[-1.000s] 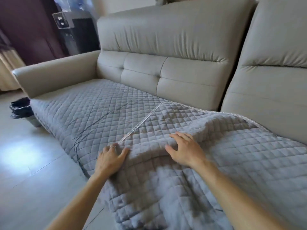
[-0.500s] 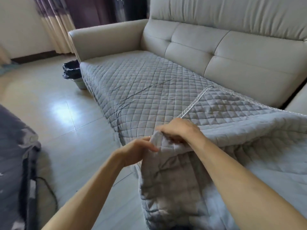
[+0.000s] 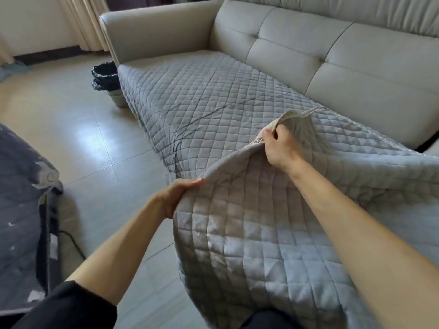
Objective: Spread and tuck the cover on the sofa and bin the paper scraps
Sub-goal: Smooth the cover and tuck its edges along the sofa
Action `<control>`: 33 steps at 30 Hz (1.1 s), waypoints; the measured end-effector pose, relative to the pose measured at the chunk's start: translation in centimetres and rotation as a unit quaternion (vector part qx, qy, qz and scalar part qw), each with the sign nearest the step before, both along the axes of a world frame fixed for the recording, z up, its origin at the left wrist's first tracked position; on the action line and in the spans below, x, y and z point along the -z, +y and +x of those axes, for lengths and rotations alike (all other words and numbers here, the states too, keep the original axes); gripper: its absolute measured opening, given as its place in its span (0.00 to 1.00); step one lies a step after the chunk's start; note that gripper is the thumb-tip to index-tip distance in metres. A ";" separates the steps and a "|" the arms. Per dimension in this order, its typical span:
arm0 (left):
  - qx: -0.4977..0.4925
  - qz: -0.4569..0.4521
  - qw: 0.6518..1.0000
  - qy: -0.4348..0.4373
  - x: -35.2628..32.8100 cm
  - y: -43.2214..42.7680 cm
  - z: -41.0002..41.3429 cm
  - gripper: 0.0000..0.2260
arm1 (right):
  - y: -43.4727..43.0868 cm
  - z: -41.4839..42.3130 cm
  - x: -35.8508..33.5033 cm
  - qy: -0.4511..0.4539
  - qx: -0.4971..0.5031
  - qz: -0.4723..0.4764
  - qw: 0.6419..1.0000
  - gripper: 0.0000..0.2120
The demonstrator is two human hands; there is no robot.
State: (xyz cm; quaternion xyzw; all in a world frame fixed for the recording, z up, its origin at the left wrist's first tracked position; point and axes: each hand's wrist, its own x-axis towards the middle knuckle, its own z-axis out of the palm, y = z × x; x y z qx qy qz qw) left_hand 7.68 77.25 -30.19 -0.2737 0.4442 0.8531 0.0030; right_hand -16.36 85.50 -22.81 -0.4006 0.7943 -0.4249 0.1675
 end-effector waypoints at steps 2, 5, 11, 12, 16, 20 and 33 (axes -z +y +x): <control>-0.035 0.017 0.999 0.017 0.1 -0.5 -0.5 0.29 | -0.9 0.1 0.3 -0.002 0.010 -0.007 1.000 0.13; -0.074 -0.178 0.978 -0.082 0.3 -2.6 0.2 0.14 | -1.8 1.5 1.9 -0.016 0.014 -0.003 1.000 0.14; -0.148 -0.600 0.698 -0.362 5.0 -4.6 2.3 0.19 | -2.1 2.7 6.1 -0.054 -0.223 0.170 0.958 0.22; -0.145 -0.593 0.704 -0.362 5.6 -4.6 2.2 0.19 | -2.0 2.3 5.9 -0.060 -0.220 0.152 0.962 0.22; -0.332 -0.527 0.750 -0.223 5.4 -4.6 3.7 0.14 | -0.7 0.7 4.7 -0.039 -0.110 0.029 0.993 0.06; -0.183 -0.660 0.696 -0.215 2.2 -4.6 -1.0 0.23 | 0.9 -1.9 4.7 0.094 -0.018 0.079 0.992 0.11; 0.066 -0.678 0.664 -0.308 -3.4 -6.0 -27.3 0.28 | 8.6 -12.2 4.5 0.165 0.106 0.280 0.940 0.28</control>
